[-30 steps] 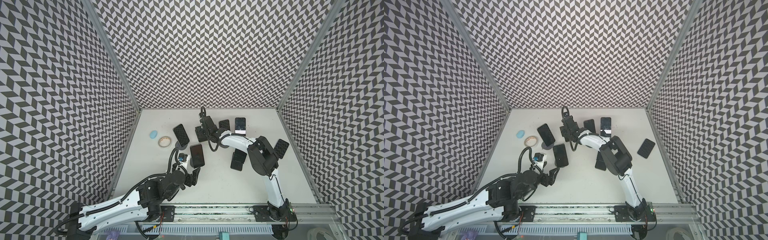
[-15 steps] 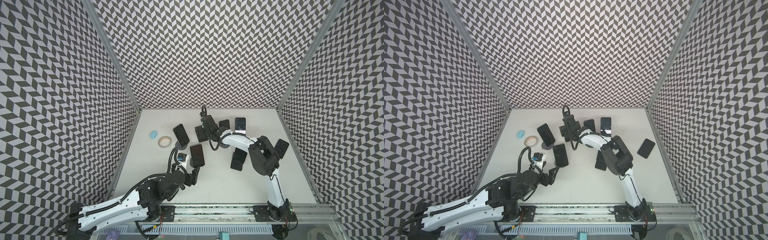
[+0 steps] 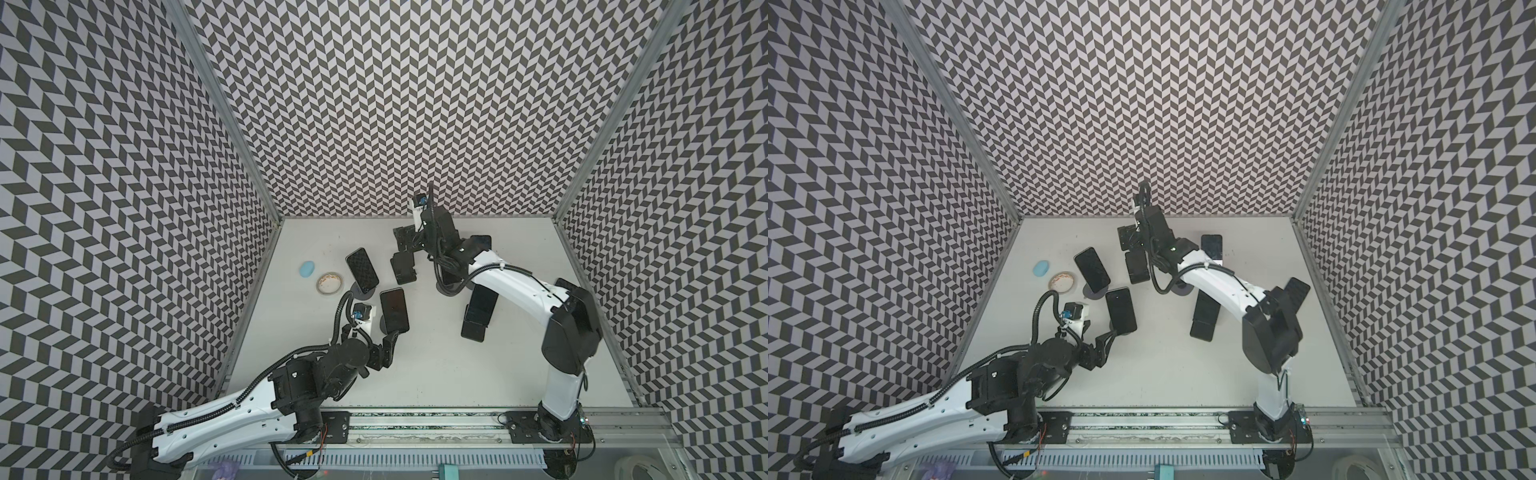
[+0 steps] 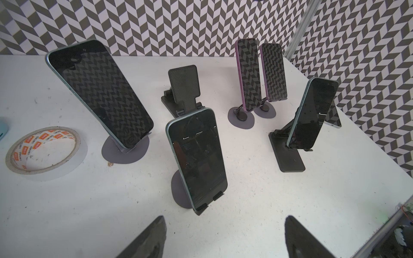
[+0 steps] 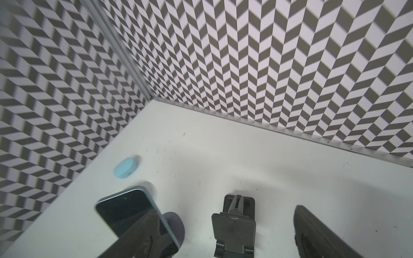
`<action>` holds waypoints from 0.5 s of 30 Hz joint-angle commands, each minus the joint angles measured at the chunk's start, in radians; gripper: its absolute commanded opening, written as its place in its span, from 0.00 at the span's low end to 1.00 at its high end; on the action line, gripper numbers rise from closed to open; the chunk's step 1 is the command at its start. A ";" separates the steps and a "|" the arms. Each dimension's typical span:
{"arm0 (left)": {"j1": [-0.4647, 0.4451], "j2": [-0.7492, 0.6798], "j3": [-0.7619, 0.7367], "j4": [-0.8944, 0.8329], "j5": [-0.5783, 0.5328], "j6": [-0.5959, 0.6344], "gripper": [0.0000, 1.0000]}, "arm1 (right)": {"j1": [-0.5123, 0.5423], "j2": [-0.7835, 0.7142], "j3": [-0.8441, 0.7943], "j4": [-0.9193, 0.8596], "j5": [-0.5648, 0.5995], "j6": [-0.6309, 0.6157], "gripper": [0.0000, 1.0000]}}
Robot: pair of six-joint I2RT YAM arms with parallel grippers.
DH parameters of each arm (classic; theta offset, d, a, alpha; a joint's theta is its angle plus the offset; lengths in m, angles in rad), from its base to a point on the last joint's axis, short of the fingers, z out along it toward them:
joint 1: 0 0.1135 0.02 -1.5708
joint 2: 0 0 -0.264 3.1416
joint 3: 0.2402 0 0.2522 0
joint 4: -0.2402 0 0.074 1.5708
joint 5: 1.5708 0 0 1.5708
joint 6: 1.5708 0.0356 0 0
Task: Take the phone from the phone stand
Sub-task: 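Set the black folding stand down near the wall and open the right gripper, then raise the right gripper and draw it back toward the robot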
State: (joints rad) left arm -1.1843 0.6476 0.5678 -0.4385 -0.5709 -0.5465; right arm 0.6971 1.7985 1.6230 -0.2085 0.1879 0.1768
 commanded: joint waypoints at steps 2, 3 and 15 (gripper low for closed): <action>0.004 0.057 0.044 0.023 -0.028 0.015 0.83 | -0.001 -0.221 -0.159 0.030 -0.058 0.052 0.91; 0.004 0.069 0.046 0.035 -0.028 0.023 0.84 | 0.002 -0.271 -0.203 0.030 -0.069 0.067 0.90; 0.014 0.169 0.038 0.195 -0.102 0.054 1.00 | 0.073 -0.742 -0.592 -0.033 -0.040 0.282 0.87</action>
State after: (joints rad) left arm -1.1782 0.8005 0.5896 -0.2897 -0.6334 -0.4858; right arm 0.7597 1.1236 1.0782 -0.2405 0.1406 0.3737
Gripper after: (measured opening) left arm 0.988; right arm 0.878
